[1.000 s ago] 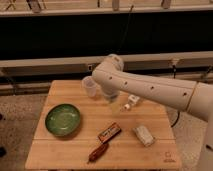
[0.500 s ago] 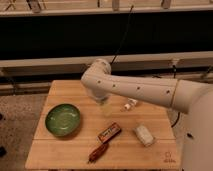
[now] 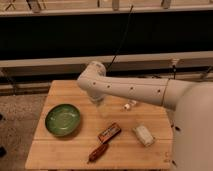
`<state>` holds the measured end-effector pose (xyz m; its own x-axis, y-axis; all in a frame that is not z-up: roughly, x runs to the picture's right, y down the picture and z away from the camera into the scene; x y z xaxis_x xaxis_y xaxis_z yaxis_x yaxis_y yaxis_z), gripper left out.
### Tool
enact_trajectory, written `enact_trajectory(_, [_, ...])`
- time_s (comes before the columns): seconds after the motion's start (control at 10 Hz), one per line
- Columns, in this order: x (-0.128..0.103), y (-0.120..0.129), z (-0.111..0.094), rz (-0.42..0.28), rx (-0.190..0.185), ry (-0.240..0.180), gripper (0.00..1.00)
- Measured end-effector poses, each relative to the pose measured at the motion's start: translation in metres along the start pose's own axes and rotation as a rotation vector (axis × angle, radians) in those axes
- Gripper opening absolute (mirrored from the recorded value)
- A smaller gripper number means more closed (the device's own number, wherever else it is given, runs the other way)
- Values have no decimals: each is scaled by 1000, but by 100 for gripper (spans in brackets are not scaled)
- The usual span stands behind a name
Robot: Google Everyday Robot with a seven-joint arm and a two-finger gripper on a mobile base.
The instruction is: Push the ceramic bowl across the table
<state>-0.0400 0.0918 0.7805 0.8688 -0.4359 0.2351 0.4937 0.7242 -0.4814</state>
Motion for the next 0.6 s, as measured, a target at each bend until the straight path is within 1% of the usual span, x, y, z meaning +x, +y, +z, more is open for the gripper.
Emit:
enact_trajectory(0.2, [0,0,9,-16,-13,0,80])
enact_trajectory(0.6, [-7,-5,14,-44,-16,-5,80])
